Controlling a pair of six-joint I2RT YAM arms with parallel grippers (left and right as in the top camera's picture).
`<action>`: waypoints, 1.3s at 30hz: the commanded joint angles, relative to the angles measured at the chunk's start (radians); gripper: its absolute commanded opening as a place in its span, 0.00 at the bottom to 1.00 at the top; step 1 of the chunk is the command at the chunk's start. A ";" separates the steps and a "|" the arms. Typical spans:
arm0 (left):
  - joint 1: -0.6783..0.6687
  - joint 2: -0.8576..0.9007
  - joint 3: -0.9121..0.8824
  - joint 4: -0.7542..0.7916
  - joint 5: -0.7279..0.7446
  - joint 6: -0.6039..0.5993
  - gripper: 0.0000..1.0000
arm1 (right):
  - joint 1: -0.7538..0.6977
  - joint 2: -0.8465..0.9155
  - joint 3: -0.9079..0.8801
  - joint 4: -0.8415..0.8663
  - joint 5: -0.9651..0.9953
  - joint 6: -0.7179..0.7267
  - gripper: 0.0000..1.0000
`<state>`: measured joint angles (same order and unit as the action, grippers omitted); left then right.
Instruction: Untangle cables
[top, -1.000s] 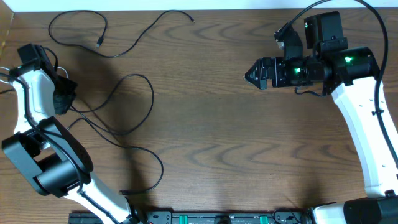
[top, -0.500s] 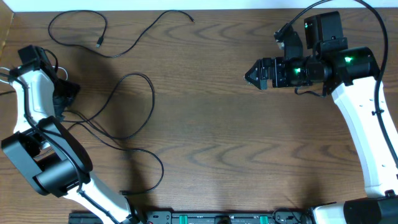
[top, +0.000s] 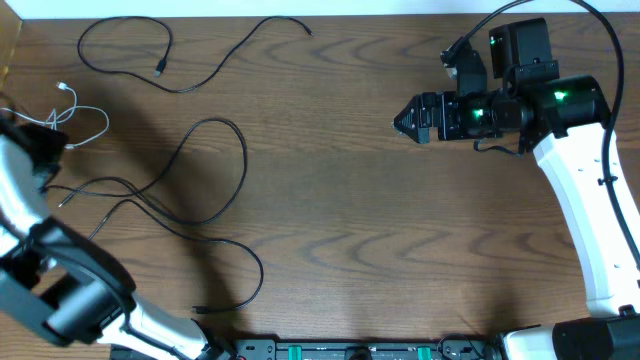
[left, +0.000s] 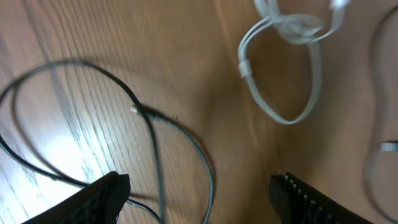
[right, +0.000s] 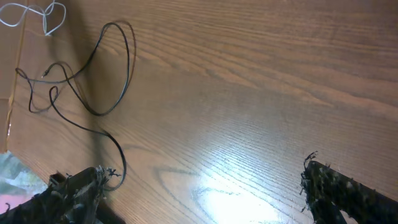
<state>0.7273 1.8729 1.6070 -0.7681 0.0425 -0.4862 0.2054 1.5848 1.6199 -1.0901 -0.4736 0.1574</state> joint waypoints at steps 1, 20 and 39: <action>0.061 -0.054 0.028 -0.016 0.099 0.090 0.77 | 0.011 0.005 0.002 0.002 0.001 0.002 0.99; 0.313 0.154 -0.063 -0.180 -0.219 0.025 0.76 | 0.011 0.005 0.002 -0.003 0.002 -0.009 0.99; 0.343 0.261 -0.065 0.019 -0.155 0.048 0.50 | 0.011 0.005 0.002 0.005 0.001 -0.008 0.99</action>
<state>1.0687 2.0956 1.5459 -0.7544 -0.1539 -0.4416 0.2054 1.5848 1.6199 -1.0870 -0.4736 0.1566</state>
